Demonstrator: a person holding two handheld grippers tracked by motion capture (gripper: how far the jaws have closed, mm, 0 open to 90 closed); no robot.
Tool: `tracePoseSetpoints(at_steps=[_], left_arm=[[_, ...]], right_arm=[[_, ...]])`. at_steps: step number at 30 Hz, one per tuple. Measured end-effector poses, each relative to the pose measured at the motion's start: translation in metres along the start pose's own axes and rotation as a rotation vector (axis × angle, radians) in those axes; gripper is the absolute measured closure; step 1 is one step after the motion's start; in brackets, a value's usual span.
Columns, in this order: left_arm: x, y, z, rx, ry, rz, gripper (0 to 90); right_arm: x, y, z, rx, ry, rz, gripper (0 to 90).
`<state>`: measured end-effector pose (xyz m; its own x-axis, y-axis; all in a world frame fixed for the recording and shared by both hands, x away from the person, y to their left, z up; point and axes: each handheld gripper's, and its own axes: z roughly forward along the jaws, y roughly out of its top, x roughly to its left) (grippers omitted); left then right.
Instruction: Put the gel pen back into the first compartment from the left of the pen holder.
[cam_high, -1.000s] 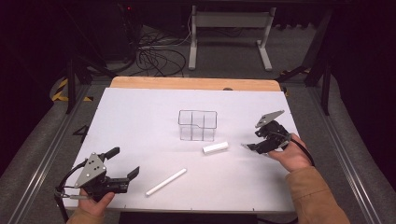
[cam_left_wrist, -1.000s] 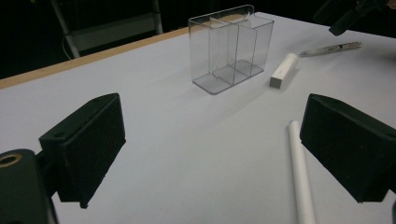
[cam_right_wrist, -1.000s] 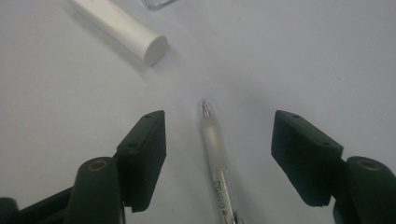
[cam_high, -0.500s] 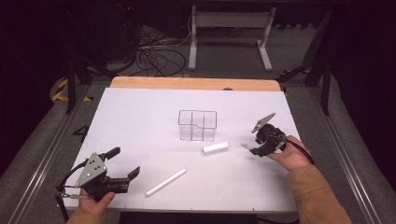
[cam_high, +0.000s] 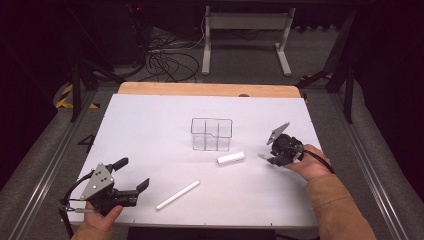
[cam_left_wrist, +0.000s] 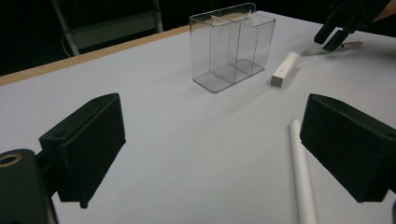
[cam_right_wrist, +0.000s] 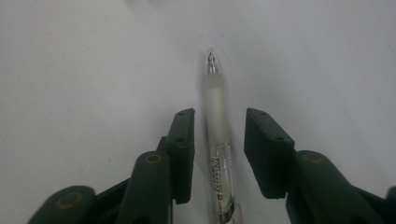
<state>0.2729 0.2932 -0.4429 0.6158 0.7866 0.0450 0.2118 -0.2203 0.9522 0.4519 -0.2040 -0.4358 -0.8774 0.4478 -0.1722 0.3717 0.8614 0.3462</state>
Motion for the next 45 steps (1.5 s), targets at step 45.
tracePoseSetpoints(at_steps=[45], left_arm=[[0.000, 0.000, 0.000, 0.001, 0.004, 0.002, 7.4]], right_arm=[[0.008, 0.010, -0.017, -0.040, -0.057, -0.111, 80.4]])
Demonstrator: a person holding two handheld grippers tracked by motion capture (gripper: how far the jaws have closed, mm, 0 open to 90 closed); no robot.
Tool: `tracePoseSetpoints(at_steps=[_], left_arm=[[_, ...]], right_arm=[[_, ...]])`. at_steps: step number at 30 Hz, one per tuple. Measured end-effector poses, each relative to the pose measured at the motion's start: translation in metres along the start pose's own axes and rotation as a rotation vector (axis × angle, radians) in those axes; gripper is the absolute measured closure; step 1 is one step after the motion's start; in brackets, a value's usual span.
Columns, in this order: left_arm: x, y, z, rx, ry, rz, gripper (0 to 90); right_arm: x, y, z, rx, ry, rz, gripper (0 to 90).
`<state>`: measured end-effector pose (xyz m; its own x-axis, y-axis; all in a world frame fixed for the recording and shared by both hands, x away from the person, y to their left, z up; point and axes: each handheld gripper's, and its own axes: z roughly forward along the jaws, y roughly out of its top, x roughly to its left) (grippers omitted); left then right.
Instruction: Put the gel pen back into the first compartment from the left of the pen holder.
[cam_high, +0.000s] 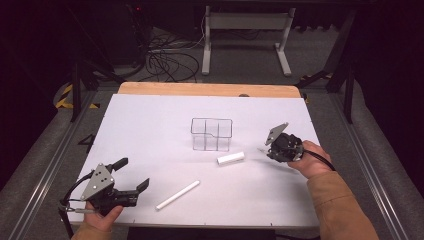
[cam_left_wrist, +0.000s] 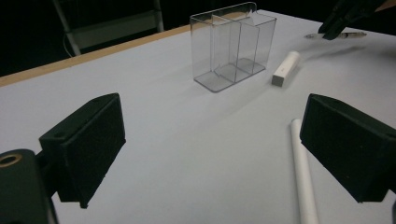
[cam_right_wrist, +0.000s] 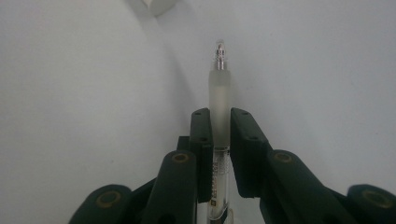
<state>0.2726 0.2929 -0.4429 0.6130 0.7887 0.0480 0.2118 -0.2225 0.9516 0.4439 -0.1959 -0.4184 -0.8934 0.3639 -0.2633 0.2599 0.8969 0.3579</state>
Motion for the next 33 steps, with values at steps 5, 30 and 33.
tracePoseSetpoints(at_steps=[5, 30, 33], left_arm=[[0.000, 0.000, 0.000, 0.001, -0.001, 0.004, 7.4], [0.001, 0.000, 0.000, -0.001, -0.002, -0.003, 7.4], [0.001, 0.000, 0.000, 0.000, -0.003, -0.003, 7.4]], right_arm=[[0.001, 0.004, -0.009, -0.026, -0.011, -0.012, 80.4], [0.004, 0.017, -0.046, -0.259, -0.019, 0.096, 80.2], [0.004, 0.020, -0.052, -0.312, -0.016, 0.122, 80.2]])
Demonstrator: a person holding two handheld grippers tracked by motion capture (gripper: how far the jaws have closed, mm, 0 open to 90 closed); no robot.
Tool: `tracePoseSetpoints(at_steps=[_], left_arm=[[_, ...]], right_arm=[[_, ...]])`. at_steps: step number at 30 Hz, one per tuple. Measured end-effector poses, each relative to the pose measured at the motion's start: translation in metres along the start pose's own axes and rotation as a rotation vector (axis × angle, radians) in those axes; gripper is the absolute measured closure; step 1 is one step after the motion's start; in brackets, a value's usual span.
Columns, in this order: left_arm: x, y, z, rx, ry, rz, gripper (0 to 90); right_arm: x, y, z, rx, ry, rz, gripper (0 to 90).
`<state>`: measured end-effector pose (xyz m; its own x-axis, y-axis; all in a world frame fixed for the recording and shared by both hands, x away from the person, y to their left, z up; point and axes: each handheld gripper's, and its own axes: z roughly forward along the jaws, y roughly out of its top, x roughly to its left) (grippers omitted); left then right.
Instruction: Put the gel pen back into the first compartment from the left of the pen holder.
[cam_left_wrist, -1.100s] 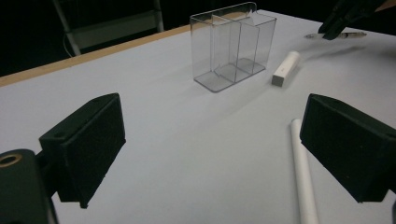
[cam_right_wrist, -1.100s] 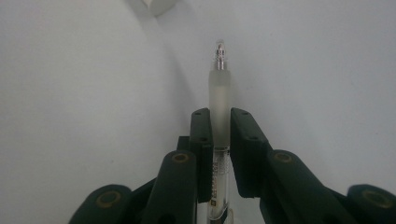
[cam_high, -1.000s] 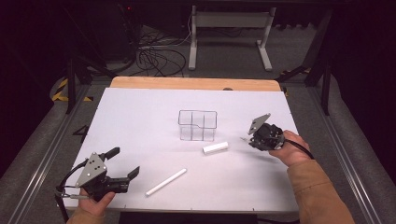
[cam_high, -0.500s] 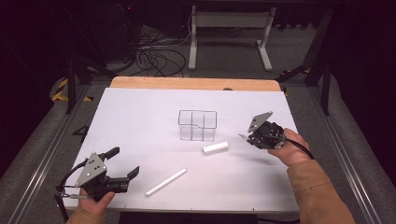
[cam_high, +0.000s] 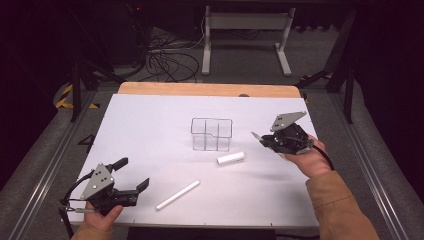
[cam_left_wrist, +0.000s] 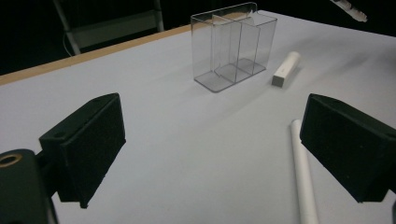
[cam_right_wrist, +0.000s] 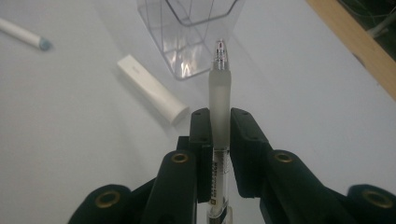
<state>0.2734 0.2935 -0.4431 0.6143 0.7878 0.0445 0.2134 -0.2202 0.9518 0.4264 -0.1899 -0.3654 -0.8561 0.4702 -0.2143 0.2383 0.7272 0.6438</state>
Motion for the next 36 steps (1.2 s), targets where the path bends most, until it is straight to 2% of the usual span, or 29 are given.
tracePoseSetpoints(at_steps=[9, 14, 24, 36], left_arm=[[0.000, 0.000, -0.001, -0.005, 0.001, -0.005, 7.4], [0.001, 0.000, -0.001, -0.004, 0.001, -0.004, 7.4], [0.000, 0.000, -0.001, -0.004, 0.001, -0.007, 7.4], [0.001, 0.000, -0.001, -0.002, 0.000, -0.003, 7.4]], right_arm=[[0.001, 0.009, -0.011, -0.109, 0.005, 0.025, 80.2], [0.000, 0.011, -0.013, -0.153, 0.016, 0.051, 80.2], [0.000, 0.015, -0.018, -0.215, 0.011, 0.062, 80.2], [-0.001, 0.024, -0.017, -0.330, 0.020, 0.121, 80.2]])
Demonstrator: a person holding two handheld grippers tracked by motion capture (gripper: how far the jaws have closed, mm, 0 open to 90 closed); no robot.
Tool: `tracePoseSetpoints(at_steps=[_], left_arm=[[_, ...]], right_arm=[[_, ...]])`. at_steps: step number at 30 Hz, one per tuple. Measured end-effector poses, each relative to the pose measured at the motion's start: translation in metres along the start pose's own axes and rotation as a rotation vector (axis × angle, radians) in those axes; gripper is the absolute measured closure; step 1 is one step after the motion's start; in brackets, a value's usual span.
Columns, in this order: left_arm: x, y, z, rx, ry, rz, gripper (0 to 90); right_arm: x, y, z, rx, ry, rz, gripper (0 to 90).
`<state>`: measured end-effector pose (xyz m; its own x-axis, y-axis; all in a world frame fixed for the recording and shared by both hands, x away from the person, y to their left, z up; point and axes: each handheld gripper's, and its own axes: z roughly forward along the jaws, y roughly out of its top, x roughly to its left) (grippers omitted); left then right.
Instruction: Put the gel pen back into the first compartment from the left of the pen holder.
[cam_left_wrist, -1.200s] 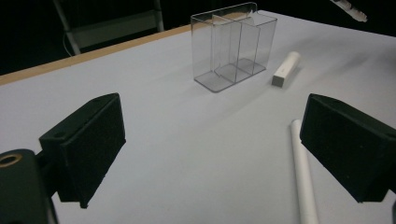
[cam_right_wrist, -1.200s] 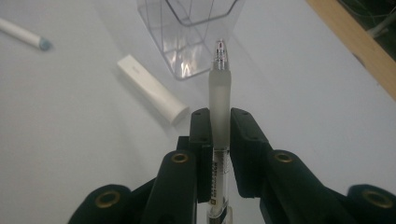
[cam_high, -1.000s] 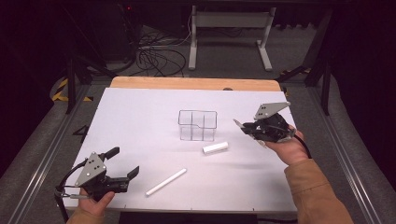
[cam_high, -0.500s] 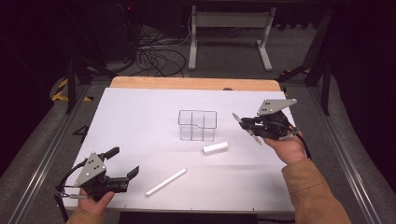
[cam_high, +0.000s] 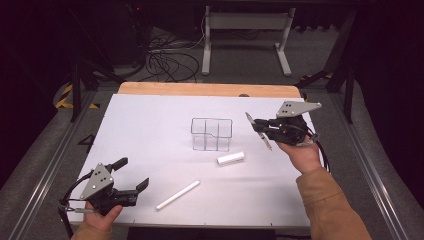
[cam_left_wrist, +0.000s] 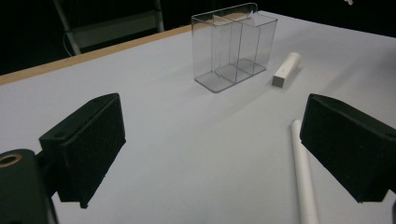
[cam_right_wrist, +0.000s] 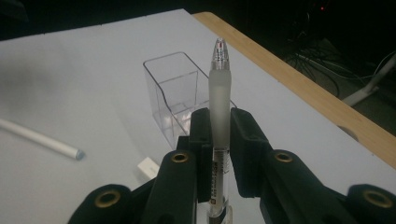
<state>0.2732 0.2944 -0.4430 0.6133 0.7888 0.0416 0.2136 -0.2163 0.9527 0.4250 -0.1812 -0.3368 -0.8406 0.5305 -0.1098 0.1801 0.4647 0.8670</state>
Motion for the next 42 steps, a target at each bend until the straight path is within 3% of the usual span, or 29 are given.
tracePoseSetpoints(at_steps=[6, 18, 31, 42], left_arm=[[0.000, 0.000, 0.000, -0.001, 0.000, 0.001, 7.4], [0.001, 0.000, -0.001, -0.001, 0.001, 0.003, 7.4], [0.001, 0.000, -0.001, -0.003, 0.000, 0.000, 7.4], [0.001, 0.000, -0.001, -0.002, -0.003, -0.003, 7.4]], right_arm=[[0.000, 0.007, 0.004, -0.077, 0.016, 0.034, 80.1], [0.007, 0.024, 0.021, -0.165, 0.035, 0.047, 80.1], [0.008, 0.032, 0.045, -0.229, 0.044, 0.089, 80.0], [0.013, 0.039, 0.064, -0.263, 0.041, 0.087, 80.0]])
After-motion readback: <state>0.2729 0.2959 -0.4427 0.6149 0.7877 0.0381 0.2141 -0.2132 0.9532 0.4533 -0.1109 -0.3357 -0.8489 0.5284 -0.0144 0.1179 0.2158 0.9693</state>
